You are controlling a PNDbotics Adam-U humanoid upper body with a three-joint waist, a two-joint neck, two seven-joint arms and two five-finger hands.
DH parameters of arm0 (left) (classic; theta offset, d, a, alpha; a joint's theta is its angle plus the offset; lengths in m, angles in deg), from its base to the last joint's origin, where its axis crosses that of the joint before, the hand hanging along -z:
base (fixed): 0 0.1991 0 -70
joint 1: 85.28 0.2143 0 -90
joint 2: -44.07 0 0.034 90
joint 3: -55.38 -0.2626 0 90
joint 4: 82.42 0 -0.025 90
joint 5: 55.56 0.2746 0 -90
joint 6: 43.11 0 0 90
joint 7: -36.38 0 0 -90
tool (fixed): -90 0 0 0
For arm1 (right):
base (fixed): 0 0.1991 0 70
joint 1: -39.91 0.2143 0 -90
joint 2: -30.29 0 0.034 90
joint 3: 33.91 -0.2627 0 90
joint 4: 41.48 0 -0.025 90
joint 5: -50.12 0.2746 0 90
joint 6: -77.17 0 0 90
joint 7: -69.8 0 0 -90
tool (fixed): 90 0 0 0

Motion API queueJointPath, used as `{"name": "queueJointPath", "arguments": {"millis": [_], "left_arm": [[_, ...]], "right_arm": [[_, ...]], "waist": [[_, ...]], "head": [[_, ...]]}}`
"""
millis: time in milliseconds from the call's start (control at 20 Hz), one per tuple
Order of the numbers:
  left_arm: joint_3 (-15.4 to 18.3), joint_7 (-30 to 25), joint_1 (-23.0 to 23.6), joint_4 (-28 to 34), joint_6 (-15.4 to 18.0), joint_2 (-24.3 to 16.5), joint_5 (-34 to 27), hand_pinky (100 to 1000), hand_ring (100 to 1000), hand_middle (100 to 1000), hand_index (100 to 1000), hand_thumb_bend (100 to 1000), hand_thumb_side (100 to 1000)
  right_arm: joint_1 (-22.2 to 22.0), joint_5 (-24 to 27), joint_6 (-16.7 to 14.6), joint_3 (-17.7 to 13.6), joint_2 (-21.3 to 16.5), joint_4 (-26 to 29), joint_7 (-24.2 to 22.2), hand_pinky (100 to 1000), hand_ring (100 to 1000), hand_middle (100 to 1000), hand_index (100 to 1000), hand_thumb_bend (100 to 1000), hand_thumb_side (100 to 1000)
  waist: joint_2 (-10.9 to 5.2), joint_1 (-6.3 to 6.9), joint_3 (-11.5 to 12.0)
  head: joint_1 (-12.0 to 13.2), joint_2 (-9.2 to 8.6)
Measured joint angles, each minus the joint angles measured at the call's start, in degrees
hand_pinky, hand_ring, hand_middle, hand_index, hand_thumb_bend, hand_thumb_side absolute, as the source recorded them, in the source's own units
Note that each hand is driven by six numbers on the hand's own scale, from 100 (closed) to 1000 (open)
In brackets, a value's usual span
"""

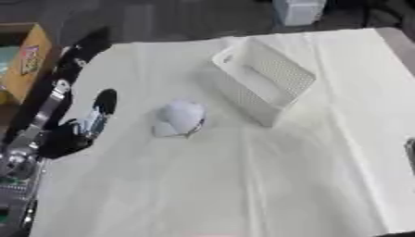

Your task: Pick up objects on the table and place them in the box.

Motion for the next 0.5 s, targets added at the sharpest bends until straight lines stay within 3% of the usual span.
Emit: {"name": "queueJointPath", "arguments": {"millis": [200, 500], "left_arm": [[-0.87, -4.97, -1.14, -0.5, 0.9, 0.0, 1.0, 1000, 973, 1000, 1000, 100, 829], [-2.32, -8.44, -5.33, -2.39, 2.29, -0.02, 1.52, 1000, 974, 1000, 1000, 100, 813]], "right_arm": [[0.01, -0.23, -0.08, 0.03, 0.03, 0.21, -0.05, 475, 564, 709, 753, 100, 872], [0.06, -0.86, -0.3, 0.2, 0.16, 0.41, -0.29, 476, 564, 706, 753, 100, 871]], "waist": [[-0.03, 0.06, -0.07], [-0.35, 0.09, -0.11]], "head": [[0.11, 1.68], [0.09, 2.11]]}}
